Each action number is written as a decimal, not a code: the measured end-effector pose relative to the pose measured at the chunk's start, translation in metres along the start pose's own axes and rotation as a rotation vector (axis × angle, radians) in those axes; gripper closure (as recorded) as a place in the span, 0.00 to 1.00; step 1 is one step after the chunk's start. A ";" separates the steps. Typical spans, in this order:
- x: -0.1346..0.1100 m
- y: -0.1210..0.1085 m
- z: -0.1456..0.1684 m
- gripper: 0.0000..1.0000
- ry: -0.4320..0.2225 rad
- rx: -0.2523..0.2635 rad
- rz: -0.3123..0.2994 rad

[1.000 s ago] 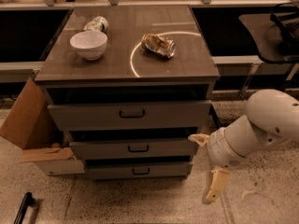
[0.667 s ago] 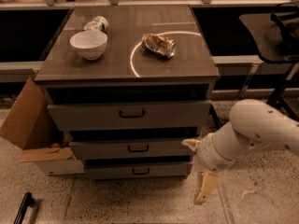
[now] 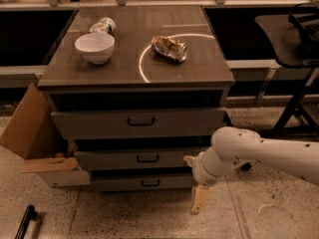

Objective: Open middle drawer

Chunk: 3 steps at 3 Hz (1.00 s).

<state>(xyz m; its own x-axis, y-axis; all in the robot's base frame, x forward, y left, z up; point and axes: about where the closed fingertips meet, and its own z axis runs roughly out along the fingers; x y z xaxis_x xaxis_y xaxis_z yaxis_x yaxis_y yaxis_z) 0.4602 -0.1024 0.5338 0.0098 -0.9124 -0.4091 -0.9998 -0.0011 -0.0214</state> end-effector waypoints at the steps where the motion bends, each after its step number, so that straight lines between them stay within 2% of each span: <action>1: 0.000 0.001 0.000 0.00 0.000 -0.002 0.000; 3: 0.026 -0.050 0.020 0.00 0.006 0.055 -0.063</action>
Offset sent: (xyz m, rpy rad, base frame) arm 0.0697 -0.0234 -0.0345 -0.0184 -0.1145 0.0410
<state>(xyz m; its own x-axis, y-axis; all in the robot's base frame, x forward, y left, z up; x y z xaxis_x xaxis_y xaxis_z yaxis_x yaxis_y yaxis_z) 0.5108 -0.1181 0.5053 0.0728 -0.9136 -0.4001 -0.9946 -0.0367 -0.0972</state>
